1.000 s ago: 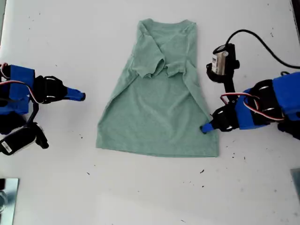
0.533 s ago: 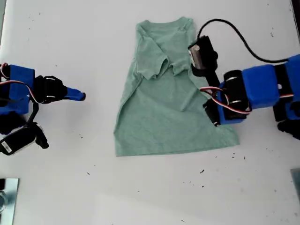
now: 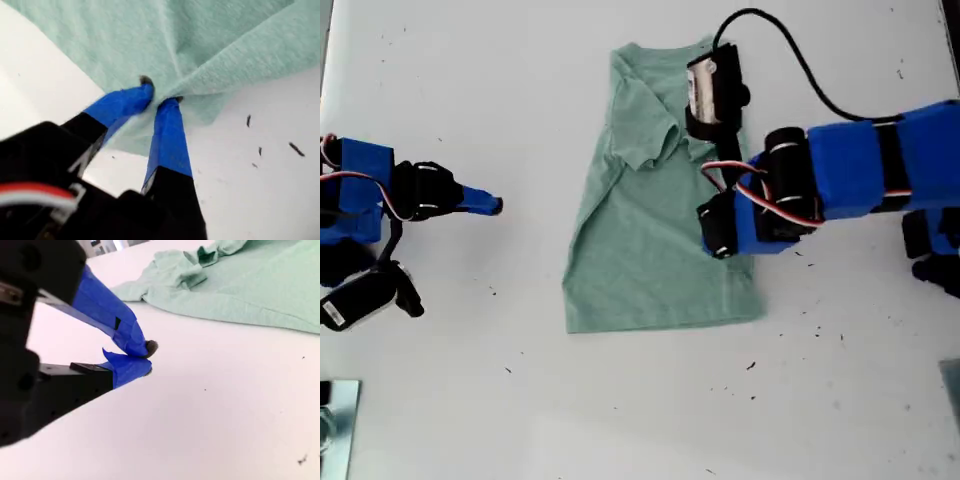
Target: Fold t shirt
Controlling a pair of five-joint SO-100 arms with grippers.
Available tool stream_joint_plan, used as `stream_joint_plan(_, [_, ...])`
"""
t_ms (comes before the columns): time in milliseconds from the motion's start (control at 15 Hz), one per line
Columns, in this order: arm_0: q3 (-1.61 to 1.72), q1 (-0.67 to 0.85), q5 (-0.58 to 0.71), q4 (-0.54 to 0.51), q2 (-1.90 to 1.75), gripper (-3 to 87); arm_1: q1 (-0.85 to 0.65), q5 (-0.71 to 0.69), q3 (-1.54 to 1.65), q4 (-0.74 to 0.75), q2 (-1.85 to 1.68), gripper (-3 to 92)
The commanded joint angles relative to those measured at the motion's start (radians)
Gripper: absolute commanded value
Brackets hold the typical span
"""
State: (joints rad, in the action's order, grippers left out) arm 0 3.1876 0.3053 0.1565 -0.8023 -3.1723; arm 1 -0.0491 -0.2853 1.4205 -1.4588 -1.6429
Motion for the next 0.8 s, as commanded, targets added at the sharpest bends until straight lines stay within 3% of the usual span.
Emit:
stream_joint_plan(0, [0.008,0.002,0.020,-0.002,-0.006,-0.2,0.018,0.051,0.023,0.169,-0.012,24.2])
stream_joint_plan(267, [0.008,0.009,0.023,-0.005,-0.017,-0.2,0.054,0.129,0.193,0.360,0.008,34.1])
stream_joint_plan(333, [0.009,0.009,0.023,-0.008,-0.023,-0.2,0.052,0.123,0.187,0.313,-0.014,33.6])
stream_joint_plan(467, [0.015,0.006,0.017,-0.021,-0.051,-0.2,0.049,0.028,-0.190,-0.052,-0.071,31.7])
stream_joint_plan(533, [0.018,0.006,0.015,-0.029,-0.069,-0.2,0.038,-0.021,-0.304,-0.156,-0.097,30.0])
stream_joint_plan(667, [0.021,0.008,0.014,-0.034,-0.077,-0.2,-0.005,-0.055,-0.190,-0.273,-0.262,19.1])
stream_joint_plan(733, [0.021,0.008,0.011,-0.034,-0.077,-0.2,-0.077,-0.074,0.081,-0.256,-0.428,12.3])
